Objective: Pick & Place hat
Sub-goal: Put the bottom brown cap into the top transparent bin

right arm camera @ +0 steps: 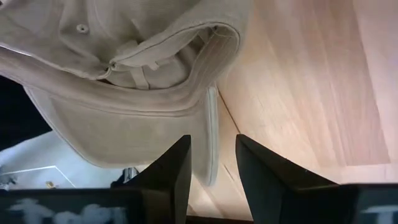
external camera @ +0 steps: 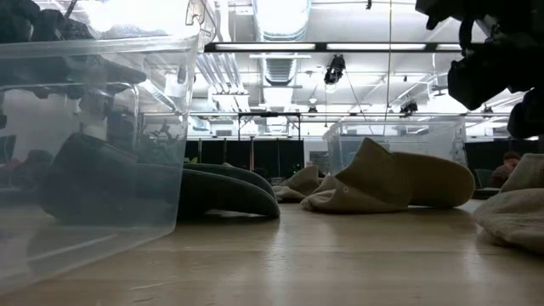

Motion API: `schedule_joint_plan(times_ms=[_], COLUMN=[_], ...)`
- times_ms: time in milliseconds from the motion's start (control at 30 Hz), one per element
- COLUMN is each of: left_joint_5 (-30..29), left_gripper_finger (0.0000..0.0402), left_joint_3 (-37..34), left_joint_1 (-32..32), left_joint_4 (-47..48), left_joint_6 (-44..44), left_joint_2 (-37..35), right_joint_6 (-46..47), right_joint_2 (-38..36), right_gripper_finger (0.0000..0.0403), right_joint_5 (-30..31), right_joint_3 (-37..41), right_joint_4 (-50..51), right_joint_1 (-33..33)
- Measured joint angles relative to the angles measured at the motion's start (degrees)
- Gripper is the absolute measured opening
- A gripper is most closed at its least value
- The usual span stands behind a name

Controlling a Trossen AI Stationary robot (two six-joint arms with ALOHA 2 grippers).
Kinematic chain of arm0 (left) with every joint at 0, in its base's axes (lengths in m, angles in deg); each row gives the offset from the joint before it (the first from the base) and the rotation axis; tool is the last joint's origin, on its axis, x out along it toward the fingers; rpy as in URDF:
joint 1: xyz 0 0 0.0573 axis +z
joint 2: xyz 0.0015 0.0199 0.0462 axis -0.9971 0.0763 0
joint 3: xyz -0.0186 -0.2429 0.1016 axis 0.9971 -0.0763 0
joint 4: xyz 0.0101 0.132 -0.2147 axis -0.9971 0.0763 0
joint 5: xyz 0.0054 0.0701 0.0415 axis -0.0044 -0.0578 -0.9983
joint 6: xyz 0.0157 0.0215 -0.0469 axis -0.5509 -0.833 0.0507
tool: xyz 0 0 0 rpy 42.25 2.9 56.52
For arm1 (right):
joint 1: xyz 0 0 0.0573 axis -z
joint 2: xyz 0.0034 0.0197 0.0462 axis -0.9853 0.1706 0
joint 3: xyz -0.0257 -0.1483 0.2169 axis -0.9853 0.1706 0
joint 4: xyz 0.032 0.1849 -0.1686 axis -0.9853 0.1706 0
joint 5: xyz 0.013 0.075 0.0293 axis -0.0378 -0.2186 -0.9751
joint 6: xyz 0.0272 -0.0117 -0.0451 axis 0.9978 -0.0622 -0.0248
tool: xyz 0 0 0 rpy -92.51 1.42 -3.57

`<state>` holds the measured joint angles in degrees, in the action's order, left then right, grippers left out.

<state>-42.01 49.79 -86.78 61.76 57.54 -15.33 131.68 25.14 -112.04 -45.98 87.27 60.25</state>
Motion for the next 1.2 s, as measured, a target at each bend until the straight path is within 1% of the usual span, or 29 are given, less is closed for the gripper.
schedule_joint_plan(times_ms=[233,367,567,700,767,833,967,1000,1200], left_joint_5=[0.0,0.0,0.0,0.0,0.0,0.0,0.0,0.0,0.0], left_gripper_finger=[0.0,0.0,0.0,0.0,0.0,0.0,0.0,0.0,0.0], left_joint_3=[0.0,0.0,0.0,0.0,0.0,0.0,0.0,0.0,0.0], left_joint_1=[0.0,0.0,0.0,0.0,0.0,0.0,0.0,0.0,0.0], left_joint_4=[0.0,0.0,0.4,0.3,0.3,0.3,0.3,0.3,0.1], left_joint_6=[0.0,0.0,0.0,0.0,0.0,0.0,0.0,0.0,0.0], left_joint_2=[0.0,0.0,0.0,0.0,0.0,0.0,0.0,0.0,0.0], right_joint_6=[-4.0,-4.5,-4.6,-4.3,-4.3,-4.3,-5.3,-5.4,-3.5], right_joint_2=[1.8,3.0,7.1,9.5,10.0,10.4,10.1,9.9,6.5], right_gripper_finger=[0.0121,0.0121,0.0121,0.0118,0.0108,0.0089,0.0027,0.0019,0.0012], right_joint_5=[0.1,0.2,0.4,0.1,0.1,0.0,-1.7,-2.0,-1.7], right_joint_3=[0.7,0.8,0.8,0.8,0.8,0.8,0.8,0.8,0.8], right_joint_4=[-0.7,-2.7,-7.6,-7.8,-7.8,-7.8,-8.0,-8.1,-7.0], right_joint_1=[-2.8,-3.4,-3.9,-3.9,-4.1,-4.2,-4.3,-4.4,-4.5])
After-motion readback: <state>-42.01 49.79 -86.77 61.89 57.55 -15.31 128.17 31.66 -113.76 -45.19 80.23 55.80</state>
